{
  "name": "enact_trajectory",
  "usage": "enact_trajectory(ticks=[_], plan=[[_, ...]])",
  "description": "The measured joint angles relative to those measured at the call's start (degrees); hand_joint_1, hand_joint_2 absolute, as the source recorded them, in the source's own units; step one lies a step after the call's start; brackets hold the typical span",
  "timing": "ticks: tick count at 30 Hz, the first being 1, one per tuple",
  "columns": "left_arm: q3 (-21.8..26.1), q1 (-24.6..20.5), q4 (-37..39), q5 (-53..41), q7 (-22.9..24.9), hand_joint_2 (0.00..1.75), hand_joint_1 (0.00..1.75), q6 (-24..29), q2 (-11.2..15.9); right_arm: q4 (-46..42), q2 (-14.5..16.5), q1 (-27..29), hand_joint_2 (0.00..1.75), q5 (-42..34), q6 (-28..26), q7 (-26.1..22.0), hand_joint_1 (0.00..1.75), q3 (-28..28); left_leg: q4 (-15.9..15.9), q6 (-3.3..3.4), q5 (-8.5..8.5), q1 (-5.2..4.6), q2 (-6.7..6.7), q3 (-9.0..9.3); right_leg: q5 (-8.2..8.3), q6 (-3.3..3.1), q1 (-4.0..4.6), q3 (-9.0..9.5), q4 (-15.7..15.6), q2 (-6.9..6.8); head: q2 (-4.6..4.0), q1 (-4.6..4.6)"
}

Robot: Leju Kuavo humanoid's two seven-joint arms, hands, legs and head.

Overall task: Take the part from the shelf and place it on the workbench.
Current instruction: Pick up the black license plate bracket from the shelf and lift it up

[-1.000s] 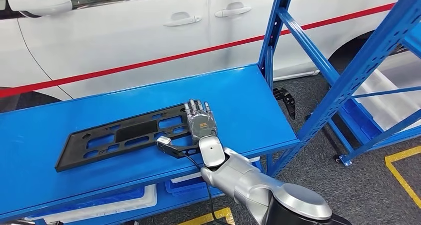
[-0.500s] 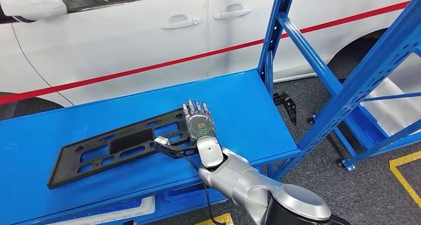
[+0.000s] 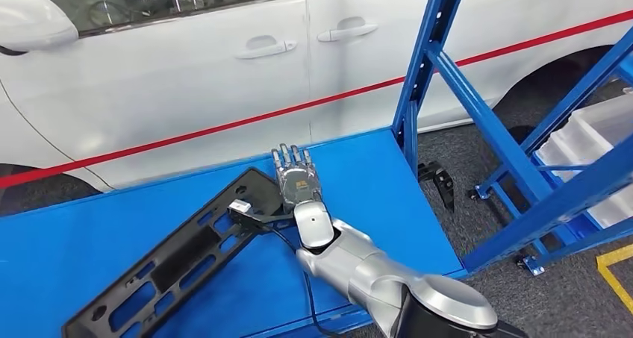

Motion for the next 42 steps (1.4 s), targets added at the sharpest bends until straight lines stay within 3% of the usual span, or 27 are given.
enact_trajectory(ticks=[2, 3, 5, 6, 7, 9, 11, 12, 15, 17, 20, 21, 22, 23, 25, 27, 31, 33, 34, 37, 38, 39, 42], plan=[[0.02, -0.19, -0.02, -0.01, -0.08, 0.00, 0.00, 0.03, 0.03, -0.68, 0.10, 0.09, 1.75, 0.02, 0.21, 0.14, 0.00, -0.03, -1.60, 0.60, -0.90, 0.36, 0.05, 1.62, -1.28, 0.49, 0.01, -0.84, 2.48, -0.36, -0.01, 0.13], [0.03, -0.22, -0.02, -0.03, -0.10, 0.00, 0.00, 0.02, 0.03, -0.82, 0.12, 0.32, 1.75, 0.02, 0.33, 0.14, 0.00, -0.04, -2.03, 0.75, -1.17, 0.45, 0.06, 2.18, -2.33, 0.66, -0.04, -2.80, 5.79, -0.52, -0.01, 0.21], [0.03, -0.29, -0.01, -0.04, -0.12, 0.00, 0.00, 0.02, 0.02, -0.97, 0.10, 0.76, 1.75, 0.02, 0.45, 0.14, 0.00, -0.05, -2.26, 0.85, -1.77, 0.53, 0.05, 2.94, -4.12, 0.99, -0.16, -8.68, 13.85, -0.60, -0.01, 0.30], [0.03, -0.28, -0.01, -0.04, -0.12, 0.00, 0.00, 0.02, 0.02, -1.05, 0.09, 0.97, 1.75, 0.02, 0.46, 0.14, 0.00, -0.05, -2.24, 0.78, -2.14, 0.60, 0.05, 3.35, -3.84, 1.16, -0.26, -11.26, 16.45, -0.62, -0.01, 0.31], [0.03, -0.27, -0.01, -0.04, -0.12, 0.00, 0.00, 0.02, 0.02, -1.14, 0.08, 1.14, 1.75, 0.02, 0.46, 0.14, 0.00, -0.05, -2.19, 0.66, -2.51, 0.68, 0.03, 3.83, -2.41, 1.32, -0.36, -12.89, 17.07, -0.67, -0.01, 0.31], [0.03, -0.24, -0.01, -0.05, -0.10, 0.00, 0.00, 0.02, -0.03, -1.26, 0.07, 1.42, 1.75, 0.01, 0.53, 0.14, 0.00, -0.05, -1.90, 0.29, -3.32, 0.91, -0.09, 4.80, 3.18, 1.56, -0.61, -13.18, 12.56, -0.80, -0.01, 0.33], [0.04, -0.26, -0.01, -0.07, -0.10, 0.00, 0.00, 0.02, -0.07, -1.34, 0.03, 1.56, 1.75, -0.01, 0.63, 0.11, 0.00, -0.07, -1.34, -0.35, -4.05, 0.96, -0.29, 5.21, 6.97, 1.44, -0.65, -12.03, 6.80, -0.85, -0.01, 0.35], [0.05, -0.31, -0.01, -0.10, -0.12, 0.00, 0.00, 0.02, -0.07, -1.47, 0.01, 1.58, 1.75, -0.02, 0.65, 0.10, 0.00, -0.09, -1.18, -0.75, -4.23, 0.94, -0.36, 5.17, 7.65, 1.15, -0.56, -11.73, 5.12, -0.81, -0.01, 0.35], [0.05, -0.44, -0.01, -0.22, -0.23, 0.00, 0.00, -0.03, -0.07, -1.96, 0.00, 1.55, 1.75, -0.10, 0.54, 0.12, 0.00, -0.14, -1.35, -1.84, -4.32, 1.05, -0.38, 5.09, 7.65, -0.11, -0.26, -11.61, 4.13, -0.61, -0.01, 0.36], [0.05, -0.52, -0.01, -0.36, -0.27, 0.00, 0.00, -0.08, -0.07, -2.10, 0.00, 1.57, 1.75, -0.19, 0.18, 0.14, 0.00, -0.17, 0.43, -2.35, -5.69, 1.22, -0.25, 4.41, 7.89, -0.82, -0.37, -11.36, 3.68, -0.69, -0.01, 0.29], [0.05, -0.77, -0.01, -0.54, -0.31, 0.00, 0.00, -0.08, -0.07, -2.14, -0.01, 1.75, 1.75, -0.16, -0.95, -0.44, 0.00, -0.23, 10.16, -2.77, -10.49, 1.33, -0.14, -0.12, 7.97, -1.32, -0.26, -11.34, 3.48, -0.85, -0.01, 0.18], [0.05, -0.86, -0.01, -0.59, -0.38, 0.00, 0.00, -0.04, -0.07, -2.12, -0.03, 1.89, 1.75, -0.01, -1.54, -1.10, 0.00, -0.24, 13.06, -2.83, -11.34, 1.33, -0.14, -1.56, 7.92, -1.39, -0.17, -11.33, 3.49, -0.86, -0.01, 0.19], [0.05, -0.95, -0.01, -0.62, -0.46, 0.00, 0.00, 0.02, -0.07, -2.10, -0.05, 2.05, 1.75, 0.24, -2.25, -2.00, 0.00, -0.25, 14.04, -2.83, -11.07, 1.33, -0.14, -2.13, 7.86, -1.44, -0.10, -11.28, 3.50, -0.83, -0.01, 0.19], [0.05, -1.09, -0.02, -0.65, -0.53, 0.00, 0.00, 0.09, -0.07, -2.08, -0.07, 2.21, 1.75, 0.53, -3.02, -3.07, 0.00, -0.25, 12.98, -2.75, -9.79, 1.33, -0.14, -1.75, 7.79, -1.47, -0.06, -11.16, 3.50, -0.76, -0.01, 0.19], [0.05, -1.50, -0.02, -0.55, -0.31, 0.00, 0.00, 0.09, -0.05, -2.08, -0.09, 2.39, 1.75, 1.08, -4.07, -4.73, 0.00, -0.25, 6.03, -2.37, -5.66, 1.32, -0.13, 1.31, 7.66, -1.42, -0.05, -10.85, 3.52, -0.62, -0.01, 0.19], [0.08, -1.91, -0.01, -0.29, 0.20, 0.00, 0.00, -0.08, -0.04, -2.20, -0.09, 2.52, 1.75, 1.48, -4.38, -5.37, 0.00, -0.25, 0.47, -1.99, -3.52, 1.18, -0.15, 3.81, 7.57, -1.23, 0.03, -10.71, 3.57, -0.53, -0.01, 0.20], [0.53, -2.54, -0.03, 0.29, 0.88, 0.00, 0.00, -0.66, 0.01, -3.37, -0.08, 3.09, 1.75, 1.89, -4.25, -5.39, 0.00, -0.24, -1.51, -1.15, -3.64, 0.85, -0.21, 4.55, 7.71, -0.15, 0.18, -10.97, 3.36, -0.47, -0.01, 0.24], [0.82, -2.62, -0.03, 0.55, 0.94, 0.00, 0.00, -0.71, 0.04, -4.16, -0.09, 3.18, 1.75, 1.88, -3.77, -5.30, 0.00, -0.22, -2.28, -0.41, -3.20, 1.08, -0.06, 4.71, 6.44, 0.37, 0.16, -11.37, 4.52, -0.59, -0.01, 0.27], [0.93, -2.67, -0.03, 0.62, 0.89, 0.00, 0.00, -0.64, 0.04, -4.51, -0.10, 3.21, 1.75, 1.87, -3.49, -5.26, 0.00, -0.22, -2.65, 0.00, -3.02, 1.19, 0.02, 4.72, 4.90, 0.58, 0.18, -12.24, 6.61, -0.67, -0.01, 0.29], [1.21, -2.67, -0.03, 0.68, 0.35, 0.00, 0.00, 0.18, 0.06, -5.22, -0.19, 3.60, 1.75, 1.89, -2.78, -5.27, 0.00, -0.11, -2.75, 0.45, -2.96, 1.07, 0.14, 4.43, 0.02, 0.84, 0.15, -16.79, 16.79, -0.80, -0.01, 0.31], [1.33, -2.59, -0.03, 0.71, 0.14, 0.00, 0.00, 0.53, 0.07, -5.39, -0.23, 3.76, 1.75, 1.91, -2.61, -5.34, 0.00, -0.02, -2.73, 0.45, -2.94, 1.05, 0.17, 4.39, -0.04, 0.88, 0.12, -17.55, 18.52, -0.82, -0.01, 0.32], [1.45, -2.50, -0.03, 0.76, -0.04, 0.00, 0.00, 0.79, 0.07, -5.52, -0.27, 3.87, 1.75, 1.93, -2.47, -5.47, 0.00, 0.07, -2.69, 0.44, -2.92, 1.04, 0.17, 4.38, 0.97, 0.88, 0.08, -17.30, 18.19, -0.85, -0.01, 0.32], [1.80, -2.30, -0.03, 1.04, -0.37, 1.31, 0.00, 1.11, 0.07, -6.00, -0.31, 3.95, 1.75, 1.95, -2.26, -6.15, 0.00, 0.18, -2.32, 0.11, -2.89, 0.98, 0.04, 4.32, 6.18, 0.53, 0.03, -11.78, 7.77, -0.87, -0.01, 0.31]])
